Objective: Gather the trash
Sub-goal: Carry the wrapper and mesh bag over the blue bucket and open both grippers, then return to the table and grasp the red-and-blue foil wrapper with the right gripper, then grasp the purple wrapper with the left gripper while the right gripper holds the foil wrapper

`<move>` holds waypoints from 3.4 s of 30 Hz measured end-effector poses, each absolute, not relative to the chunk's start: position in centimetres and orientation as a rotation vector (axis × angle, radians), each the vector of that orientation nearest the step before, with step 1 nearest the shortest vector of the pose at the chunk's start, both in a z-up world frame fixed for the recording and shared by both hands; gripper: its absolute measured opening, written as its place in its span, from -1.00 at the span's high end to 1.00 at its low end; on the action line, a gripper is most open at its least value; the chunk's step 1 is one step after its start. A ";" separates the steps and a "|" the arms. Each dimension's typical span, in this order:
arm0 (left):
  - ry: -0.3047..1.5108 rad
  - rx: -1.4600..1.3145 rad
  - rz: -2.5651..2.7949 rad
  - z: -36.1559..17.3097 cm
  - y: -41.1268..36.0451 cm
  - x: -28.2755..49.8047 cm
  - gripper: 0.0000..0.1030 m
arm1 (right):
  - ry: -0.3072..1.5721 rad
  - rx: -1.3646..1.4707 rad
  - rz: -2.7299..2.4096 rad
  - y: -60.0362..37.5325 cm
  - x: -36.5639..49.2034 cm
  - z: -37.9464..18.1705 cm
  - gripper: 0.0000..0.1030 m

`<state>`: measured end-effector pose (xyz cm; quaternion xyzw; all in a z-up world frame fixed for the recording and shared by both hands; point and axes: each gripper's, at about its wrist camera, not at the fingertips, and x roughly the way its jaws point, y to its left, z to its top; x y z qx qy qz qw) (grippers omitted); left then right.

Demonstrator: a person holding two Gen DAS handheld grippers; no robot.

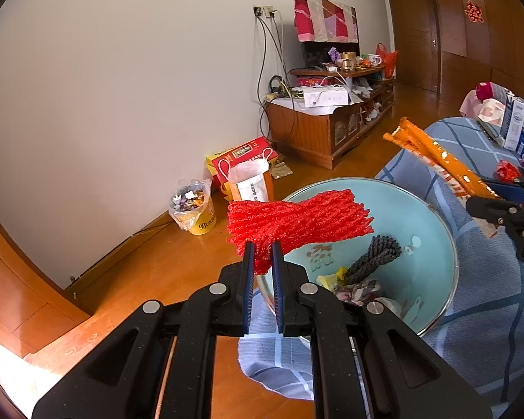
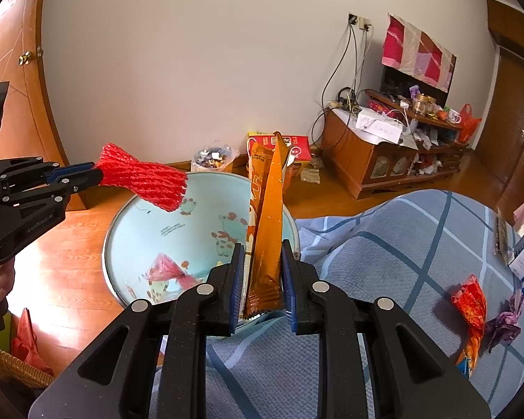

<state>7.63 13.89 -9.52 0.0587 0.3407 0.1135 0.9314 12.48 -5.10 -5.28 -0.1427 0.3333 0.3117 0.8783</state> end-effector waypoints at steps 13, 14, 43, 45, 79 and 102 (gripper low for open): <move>0.688 0.104 0.194 -9.6 12.9 7.4 -0.19 | 0.710 -0.273 0.653 -5.4 12.6 -5.8 -0.05; 0.687 0.102 0.191 -9.5 12.9 7.4 -0.20 | 0.711 -0.270 0.649 -5.5 12.6 -5.8 -0.06; 0.757 0.157 0.058 -13.5 6.5 8.3 -0.60 | 0.928 -0.043 0.109 -22.6 15.2 -8.9 -0.10; 0.758 0.152 0.063 -13.6 6.8 8.5 -0.60 | 0.955 -0.035 0.107 -23.3 15.7 -9.3 0.14; 0.695 0.317 -0.282 -10.8 -17.5 18.8 -0.60 | 0.788 0.173 -0.252 -45.3 10.3 -6.1 0.47; 0.794 0.355 -0.411 -13.5 -23.3 23.6 0.77 | 0.825 0.227 -0.206 -46.6 12.3 -7.0 0.46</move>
